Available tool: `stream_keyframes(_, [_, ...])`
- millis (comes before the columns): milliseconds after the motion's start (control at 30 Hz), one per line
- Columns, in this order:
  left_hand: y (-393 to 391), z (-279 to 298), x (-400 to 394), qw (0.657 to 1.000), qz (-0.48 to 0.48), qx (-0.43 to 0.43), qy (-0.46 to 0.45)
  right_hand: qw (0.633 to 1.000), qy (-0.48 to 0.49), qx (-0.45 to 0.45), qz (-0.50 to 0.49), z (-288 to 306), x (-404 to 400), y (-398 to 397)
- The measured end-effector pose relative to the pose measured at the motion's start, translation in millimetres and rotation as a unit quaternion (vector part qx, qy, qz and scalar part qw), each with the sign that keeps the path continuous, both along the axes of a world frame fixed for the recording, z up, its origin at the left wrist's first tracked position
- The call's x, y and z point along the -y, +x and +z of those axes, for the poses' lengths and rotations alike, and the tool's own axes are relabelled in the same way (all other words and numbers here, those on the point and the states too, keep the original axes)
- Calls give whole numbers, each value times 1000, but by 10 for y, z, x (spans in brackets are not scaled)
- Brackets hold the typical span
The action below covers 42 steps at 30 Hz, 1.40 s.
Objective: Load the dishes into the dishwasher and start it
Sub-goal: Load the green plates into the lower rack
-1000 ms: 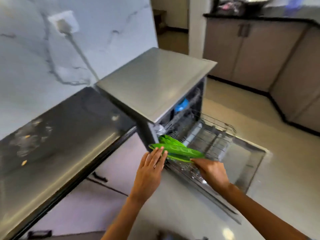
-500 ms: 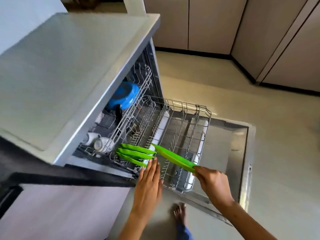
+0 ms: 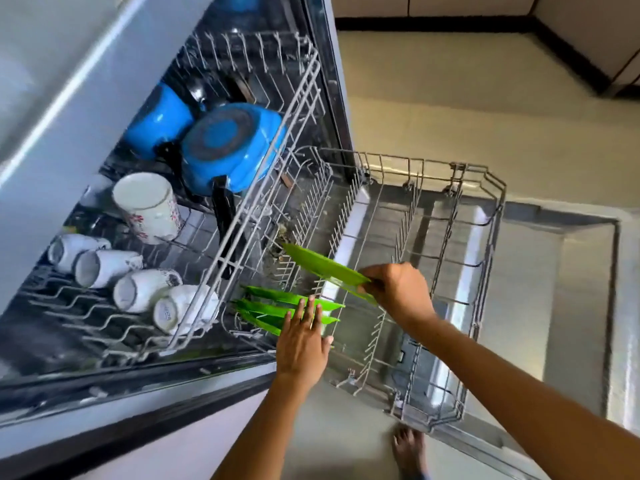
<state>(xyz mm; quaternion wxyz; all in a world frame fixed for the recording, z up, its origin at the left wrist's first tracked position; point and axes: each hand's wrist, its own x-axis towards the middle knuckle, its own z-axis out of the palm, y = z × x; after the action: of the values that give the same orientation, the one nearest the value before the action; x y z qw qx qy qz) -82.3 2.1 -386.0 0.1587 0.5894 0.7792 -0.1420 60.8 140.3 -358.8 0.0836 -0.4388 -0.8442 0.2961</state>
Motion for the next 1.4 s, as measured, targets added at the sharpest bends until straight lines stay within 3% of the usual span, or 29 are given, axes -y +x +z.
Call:
stream_keyframes(133, [-135,-158,-100,999,-31,16,14,996,-75,-50,-7,-167,-185,-389])
stream_keyframes(300, [-290,-326,-105,999,-35,13,0,995,-90,-6,50,-233,-336,-792])
stream_keyframes(467, [-316,-396,-53,998,-48,21,40,992,-104,7,69,-320,-359,-1011])
stream_keyframes(933, [-340,-510,34,995,-52,21,86,989,-111,22,99,-289,-526,-1273])
stream_keyframes(1400, [-343,-531,64,994,-44,40,93,988,-118,65,76,-750,-97,-1293])
